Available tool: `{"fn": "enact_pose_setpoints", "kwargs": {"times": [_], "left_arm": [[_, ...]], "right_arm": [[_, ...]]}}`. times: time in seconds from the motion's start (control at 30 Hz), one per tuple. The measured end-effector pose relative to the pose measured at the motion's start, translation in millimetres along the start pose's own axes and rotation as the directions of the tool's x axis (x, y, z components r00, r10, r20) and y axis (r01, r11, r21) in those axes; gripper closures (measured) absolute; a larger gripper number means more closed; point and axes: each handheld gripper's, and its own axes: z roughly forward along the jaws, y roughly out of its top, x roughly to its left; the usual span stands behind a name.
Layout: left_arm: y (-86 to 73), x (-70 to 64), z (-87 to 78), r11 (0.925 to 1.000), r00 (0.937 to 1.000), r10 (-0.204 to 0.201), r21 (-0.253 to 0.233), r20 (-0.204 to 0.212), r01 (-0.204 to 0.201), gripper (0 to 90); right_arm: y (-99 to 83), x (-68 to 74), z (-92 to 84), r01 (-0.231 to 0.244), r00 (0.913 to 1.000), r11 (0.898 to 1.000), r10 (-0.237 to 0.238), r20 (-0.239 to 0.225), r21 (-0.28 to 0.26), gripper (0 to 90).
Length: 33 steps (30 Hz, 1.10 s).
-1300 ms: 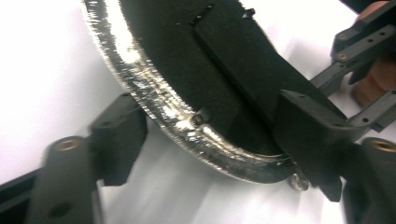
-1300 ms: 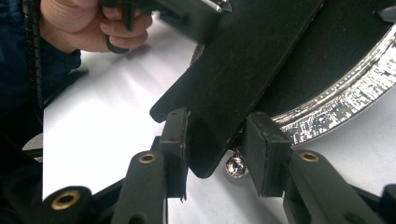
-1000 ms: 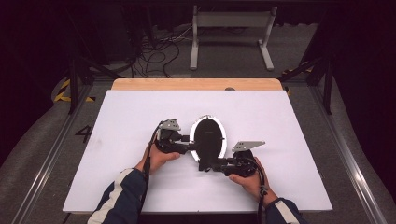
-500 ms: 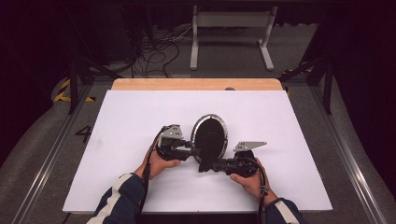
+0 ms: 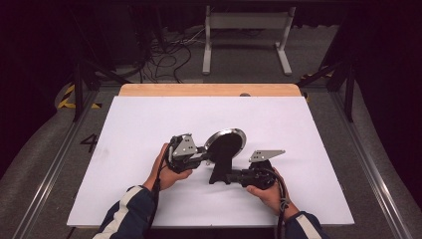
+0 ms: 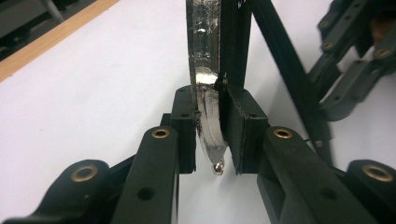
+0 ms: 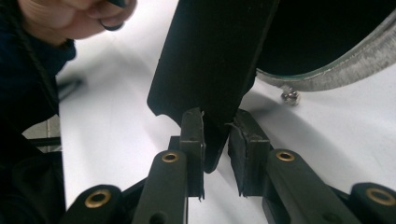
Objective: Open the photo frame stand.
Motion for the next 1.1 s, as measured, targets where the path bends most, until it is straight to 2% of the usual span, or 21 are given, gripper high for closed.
{"fn": "enact_pose_setpoints", "kwargs": {"times": [0.13,0.2,0.37,0.57,0.67,0.8,0.9,1.03,1.1], "left_arm": [[-3.3,1.8,-0.8,0.9999,0.9999,0.005,-0.009,-0.016,-0.006,74.2],[-4.2,2.7,-1.4,0.9993,0.9987,0.037,-0.004,-0.033,-0.038,73.3],[-9.2,5.2,-2.7,0.9973,0.9958,0.072,-0.004,-0.056,-0.073,72.8],[-21.4,2.8,-8.2,0.9971,0.996,0.073,0.024,-0.053,-0.072,73.7],[-25.0,0.5,-9.2,0.996,0.9953,0.084,0.035,-0.049,-0.082,74.6],[-27.0,0.0,-9.4,0.9956,0.9951,0.088,0.037,-0.046,-0.086,75.3],[-27.6,-0.1,-9.4,0.9956,0.995,0.089,0.035,-0.045,-0.088,75.3],[-28.1,-2.6,-9.3,0.9917,0.9908,0.122,0.047,-0.058,-0.12,75.3],[-29.2,-2.7,-9.6,0.9926,0.9921,0.116,0.043,-0.048,-0.114,75.3]], "right_arm": [[1.6,3.3,0.1,0.007,1.0,1.0,-0.007,-0.001,-0.002,76.1],[2.0,5.1,1.5,0.001,1.0,1.0,-0.001,-0.003,-0.004,76.3],[3.3,11.7,3.5,0.007,1.0,1.0,-0.007,0.007,0.007,76.1],[2.5,20.0,9.2,0.047,0.9988,0.998,-0.048,0.012,0.042,78.4],[0.3,20.3,11.2,0.05,0.9987,0.997,-0.051,0.008,0.055,79.7],[-1.3,23.6,13.8,0.08,0.9961,0.994,-0.083,0.03,0.08,80.1],[-2.0,25.2,13.8,0.086,0.9953,0.993,-0.09,0.037,0.082,80.1],[-5.0,25.4,13.3,0.082,0.9962,0.994,-0.084,0.023,0.078,81.4],[-6.9,24.6,12.3,0.077,0.9962,0.994,-0.08,0.034,0.08,82.6]]}}
